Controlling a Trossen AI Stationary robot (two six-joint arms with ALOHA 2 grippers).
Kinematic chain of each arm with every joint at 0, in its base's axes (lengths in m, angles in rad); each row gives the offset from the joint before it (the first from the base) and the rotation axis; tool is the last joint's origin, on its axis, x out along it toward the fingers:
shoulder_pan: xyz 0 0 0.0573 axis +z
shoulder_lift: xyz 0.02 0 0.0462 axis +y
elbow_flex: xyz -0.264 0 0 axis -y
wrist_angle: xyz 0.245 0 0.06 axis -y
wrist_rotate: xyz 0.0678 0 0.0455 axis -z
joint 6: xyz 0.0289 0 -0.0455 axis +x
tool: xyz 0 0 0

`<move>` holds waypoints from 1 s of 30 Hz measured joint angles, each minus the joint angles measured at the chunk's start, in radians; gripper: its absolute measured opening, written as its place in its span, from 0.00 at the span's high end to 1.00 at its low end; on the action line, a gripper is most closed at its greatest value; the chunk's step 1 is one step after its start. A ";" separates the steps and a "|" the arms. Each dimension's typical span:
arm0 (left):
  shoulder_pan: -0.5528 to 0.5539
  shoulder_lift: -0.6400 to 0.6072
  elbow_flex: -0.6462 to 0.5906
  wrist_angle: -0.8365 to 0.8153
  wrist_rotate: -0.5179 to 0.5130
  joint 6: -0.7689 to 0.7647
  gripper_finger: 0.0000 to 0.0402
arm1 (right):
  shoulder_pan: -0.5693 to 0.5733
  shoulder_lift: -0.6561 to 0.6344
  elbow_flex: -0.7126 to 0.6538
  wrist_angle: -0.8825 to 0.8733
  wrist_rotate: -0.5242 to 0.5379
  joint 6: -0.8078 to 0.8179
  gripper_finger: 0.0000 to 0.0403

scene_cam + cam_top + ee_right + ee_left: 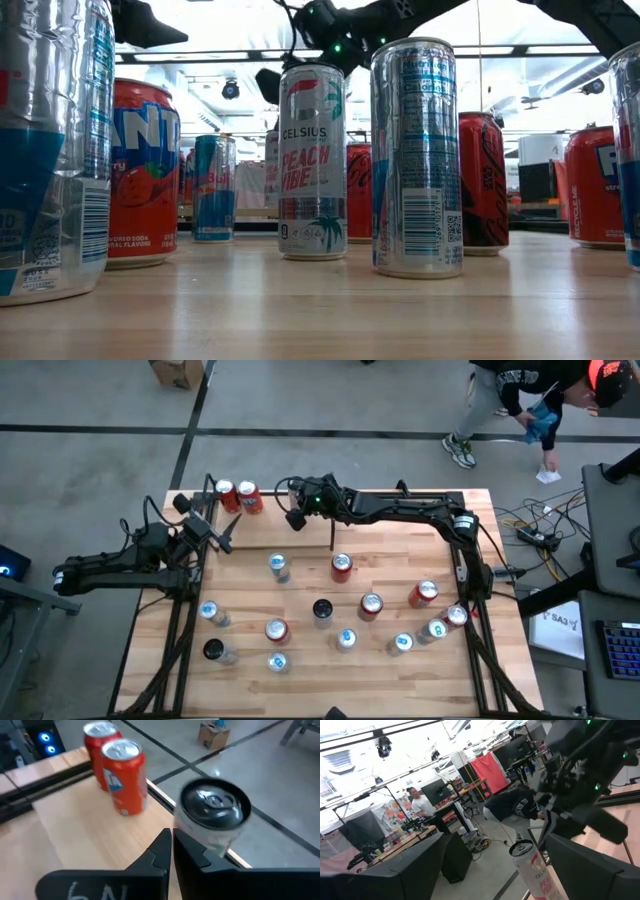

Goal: Place canned beverage on shelf
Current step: Put the white/pink soda can on the shelf

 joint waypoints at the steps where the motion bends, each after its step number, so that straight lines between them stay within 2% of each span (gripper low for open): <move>1: 0.000 0.000 0.000 0.000 0.000 0.000 0.18 | 0.001 -0.001 0.008 0.008 -0.001 -0.004 0.98; 9: 0.000 0.002 0.000 0.025 0.000 0.000 0.18 | -0.027 0.016 0.030 0.130 0.001 -0.027 0.98; 16: 0.000 0.006 0.000 0.025 0.000 -0.001 0.18 | -0.067 0.058 0.028 0.135 0.002 -0.031 0.98; 30: 0.000 0.009 0.000 0.023 0.000 0.000 0.18 | -0.084 0.059 0.020 0.136 0.009 -0.032 0.98</move>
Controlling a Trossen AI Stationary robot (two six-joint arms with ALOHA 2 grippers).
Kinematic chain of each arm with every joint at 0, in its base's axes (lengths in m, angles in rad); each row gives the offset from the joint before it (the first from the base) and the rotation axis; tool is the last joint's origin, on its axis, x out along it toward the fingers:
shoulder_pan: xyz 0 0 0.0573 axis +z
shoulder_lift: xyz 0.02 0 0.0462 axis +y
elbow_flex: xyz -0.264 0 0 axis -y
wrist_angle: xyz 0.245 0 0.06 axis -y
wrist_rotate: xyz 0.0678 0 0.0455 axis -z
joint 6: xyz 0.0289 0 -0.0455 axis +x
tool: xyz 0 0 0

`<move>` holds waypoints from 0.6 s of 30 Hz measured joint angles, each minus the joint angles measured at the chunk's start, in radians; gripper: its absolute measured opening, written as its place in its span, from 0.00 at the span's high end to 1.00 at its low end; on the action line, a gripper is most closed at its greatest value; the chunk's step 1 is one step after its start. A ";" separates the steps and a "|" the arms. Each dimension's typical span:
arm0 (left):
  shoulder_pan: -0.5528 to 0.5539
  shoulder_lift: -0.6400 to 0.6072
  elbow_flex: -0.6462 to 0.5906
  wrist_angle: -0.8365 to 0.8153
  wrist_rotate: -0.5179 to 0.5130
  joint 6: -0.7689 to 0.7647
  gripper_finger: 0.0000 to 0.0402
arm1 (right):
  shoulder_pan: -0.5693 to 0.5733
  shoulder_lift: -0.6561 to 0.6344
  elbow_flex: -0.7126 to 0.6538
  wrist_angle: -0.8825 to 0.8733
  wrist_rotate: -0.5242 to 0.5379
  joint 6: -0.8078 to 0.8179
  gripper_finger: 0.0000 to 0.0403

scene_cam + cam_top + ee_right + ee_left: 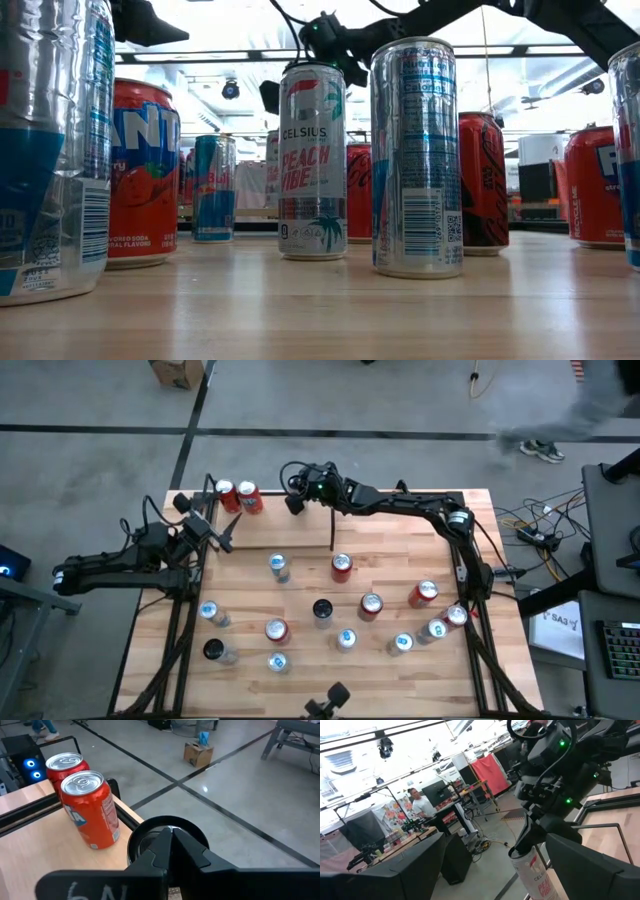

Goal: Place canned beverage on shelf
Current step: Put the white/pink soda can on the shelf

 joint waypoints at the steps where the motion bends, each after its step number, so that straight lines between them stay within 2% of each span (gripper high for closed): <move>1: 0.000 0.000 0.000 0.000 0.000 0.000 0.18 | -0.001 0.000 0.000 0.000 0.000 0.000 0.98; 18: 0.000 0.000 0.000 0.000 0.000 0.000 0.18 | -0.004 0.000 0.014 -0.003 0.037 -0.037 0.98</move>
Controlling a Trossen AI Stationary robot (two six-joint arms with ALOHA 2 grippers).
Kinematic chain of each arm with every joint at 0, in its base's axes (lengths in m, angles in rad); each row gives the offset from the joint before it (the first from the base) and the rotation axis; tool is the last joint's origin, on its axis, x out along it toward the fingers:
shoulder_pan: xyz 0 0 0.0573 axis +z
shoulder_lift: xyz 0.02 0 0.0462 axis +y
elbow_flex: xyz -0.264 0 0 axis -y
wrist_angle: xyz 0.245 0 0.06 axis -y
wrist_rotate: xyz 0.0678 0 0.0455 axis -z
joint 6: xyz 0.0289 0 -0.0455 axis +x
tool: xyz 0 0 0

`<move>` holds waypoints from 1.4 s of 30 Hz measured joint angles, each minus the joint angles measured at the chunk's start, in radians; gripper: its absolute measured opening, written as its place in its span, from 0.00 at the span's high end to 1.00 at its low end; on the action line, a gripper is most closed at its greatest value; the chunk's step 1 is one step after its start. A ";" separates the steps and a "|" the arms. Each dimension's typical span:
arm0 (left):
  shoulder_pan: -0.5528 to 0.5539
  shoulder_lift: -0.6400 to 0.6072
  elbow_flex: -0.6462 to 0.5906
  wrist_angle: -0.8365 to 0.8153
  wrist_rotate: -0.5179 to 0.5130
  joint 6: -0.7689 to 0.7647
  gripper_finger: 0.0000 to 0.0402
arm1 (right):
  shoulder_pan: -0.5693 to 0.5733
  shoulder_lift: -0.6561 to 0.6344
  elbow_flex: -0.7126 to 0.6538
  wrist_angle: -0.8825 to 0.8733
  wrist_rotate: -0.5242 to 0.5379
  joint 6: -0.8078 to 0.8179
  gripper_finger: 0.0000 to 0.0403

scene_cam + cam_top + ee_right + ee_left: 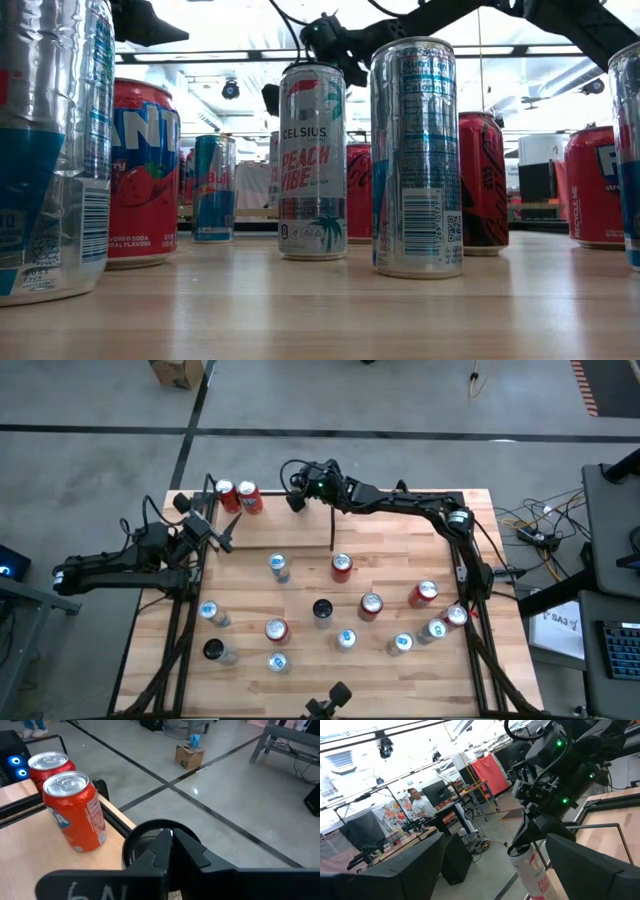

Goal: Place canned beverage on shelf
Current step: Put the white/pink soda can on the shelf, then put the red and black soda can on the shelf aligned with the other red and black soda can

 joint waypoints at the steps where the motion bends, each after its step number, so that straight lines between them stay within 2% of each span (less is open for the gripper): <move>1: 0.000 0.000 0.000 0.000 0.000 0.000 0.18 | 0.001 -0.001 0.006 -0.003 -0.001 -0.001 0.98; 4: 0.000 0.000 0.000 0.000 0.000 0.000 0.18 | 0.008 -0.010 0.019 -0.008 -0.031 0.007 0.98; 7: 0.000 0.000 0.000 0.000 0.000 0.000 0.18 | 0.012 -0.020 0.041 -0.030 -0.136 0.027 0.98; 11: 0.000 0.000 0.000 0.000 0.000 0.000 0.18 | 0.001 -0.023 0.112 -0.211 -0.308 0.063 0.98; 13: 0.000 0.000 0.000 0.000 0.000 0.000 0.18 | -0.007 -0.023 0.133 -0.312 -0.343 0.057 0.98; 15: 0.000 0.000 0.000 0.000 0.000 0.000 0.18 | -0.013 -0.022 0.133 -0.375 -0.326 0.055 0.98; 20: 0.000 0.000 0.000 0.004 0.000 0.000 0.18 | -0.016 -0.020 0.099 -0.381 -0.249 0.056 0.98; 28: 0.000 0.000 0.000 0.007 0.000 0.000 0.18 | -0.019 -0.019 0.079 -0.293 -0.246 0.055 0.98; 36: 0.000 0.000 0.000 0.008 0.000 0.000 0.18 | -0.016 -0.019 0.079 -0.291 -0.249 0.056 0.98; 42: 0.000 0.000 0.000 0.007 0.000 0.000 0.18 | 0.033 -0.041 0.078 -0.312 -0.308 0.061 0.98</move>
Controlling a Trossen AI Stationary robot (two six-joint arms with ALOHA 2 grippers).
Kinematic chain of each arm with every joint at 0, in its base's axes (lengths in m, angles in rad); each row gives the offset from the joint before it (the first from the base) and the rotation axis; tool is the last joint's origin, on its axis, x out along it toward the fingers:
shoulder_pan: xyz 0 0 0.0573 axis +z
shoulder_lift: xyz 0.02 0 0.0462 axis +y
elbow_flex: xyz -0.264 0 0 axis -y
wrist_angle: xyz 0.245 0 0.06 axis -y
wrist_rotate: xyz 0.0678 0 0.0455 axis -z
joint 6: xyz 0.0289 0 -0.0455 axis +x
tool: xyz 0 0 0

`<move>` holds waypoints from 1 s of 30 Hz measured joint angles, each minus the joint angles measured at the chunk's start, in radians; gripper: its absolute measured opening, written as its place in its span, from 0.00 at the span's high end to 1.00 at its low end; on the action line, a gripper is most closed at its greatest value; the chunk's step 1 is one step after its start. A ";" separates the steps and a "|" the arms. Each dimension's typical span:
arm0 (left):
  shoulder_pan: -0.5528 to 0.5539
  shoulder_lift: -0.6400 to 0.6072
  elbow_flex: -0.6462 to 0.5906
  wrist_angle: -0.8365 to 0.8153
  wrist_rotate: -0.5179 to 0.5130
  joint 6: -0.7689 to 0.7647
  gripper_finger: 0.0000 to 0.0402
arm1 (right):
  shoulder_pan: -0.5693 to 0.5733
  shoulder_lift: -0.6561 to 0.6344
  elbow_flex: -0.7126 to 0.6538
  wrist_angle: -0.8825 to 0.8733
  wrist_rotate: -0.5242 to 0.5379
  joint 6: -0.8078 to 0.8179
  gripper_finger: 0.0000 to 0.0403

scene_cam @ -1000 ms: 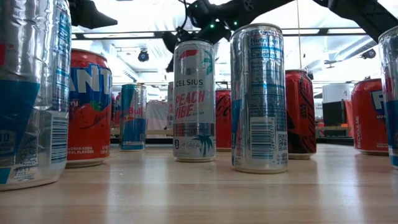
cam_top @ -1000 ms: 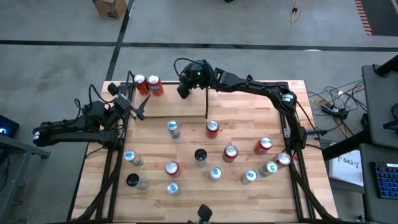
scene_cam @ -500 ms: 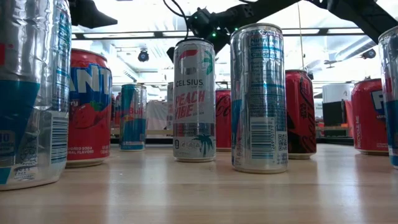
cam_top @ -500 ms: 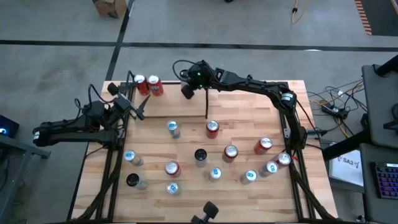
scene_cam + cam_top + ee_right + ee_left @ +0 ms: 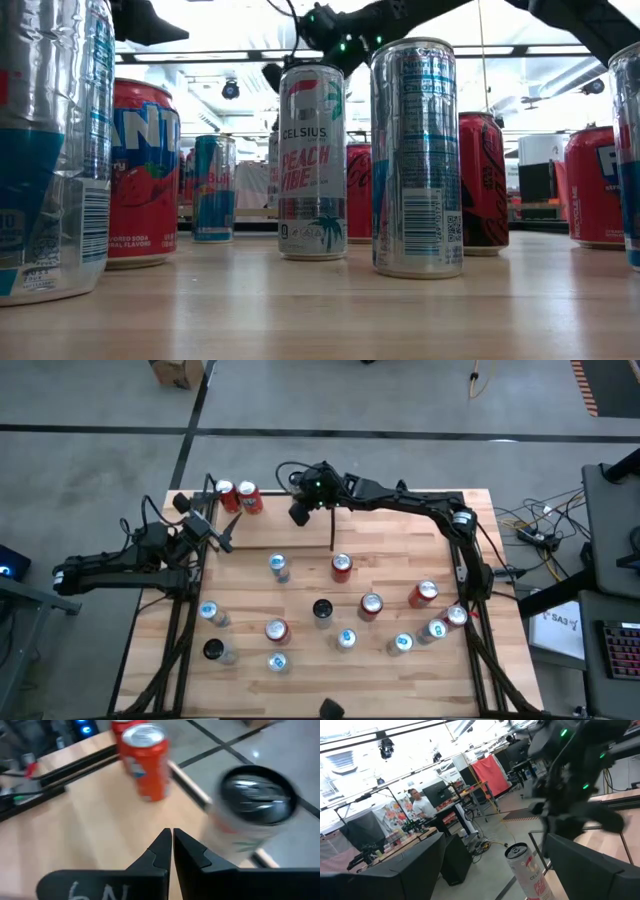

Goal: Place canned beverage on shelf
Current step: Put the red and black soda can on the shelf aligned with the other red and black soda can

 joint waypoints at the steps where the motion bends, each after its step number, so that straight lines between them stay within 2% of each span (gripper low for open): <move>1: 0.000 0.000 0.000 0.000 0.000 -0.001 0.18 | 0.012 -0.011 0.000 -0.014 -0.001 -0.004 0.98; 4: 0.000 0.004 0.000 0.000 0.008 -0.008 0.18 | 0.048 -0.052 0.000 -0.075 0.001 -0.017 0.98; 11: 0.000 0.059 0.000 0.062 0.164 -0.072 0.18 | 0.143 -0.143 0.000 -0.256 0.001 -0.077 0.98; 16: 0.000 0.129 0.022 0.080 0.235 -0.190 0.18 | 0.213 -0.205 -0.024 -0.362 0.008 -0.111 0.98; 24: -0.010 0.240 0.041 0.030 0.265 -0.425 0.18 | 0.291 -0.303 -0.148 -0.412 0.009 -0.121 0.98; 30: -0.021 0.319 0.037 0.004 0.267 -0.546 0.18 | 0.322 -0.349 -0.266 -0.421 0.009 -0.110 0.98</move>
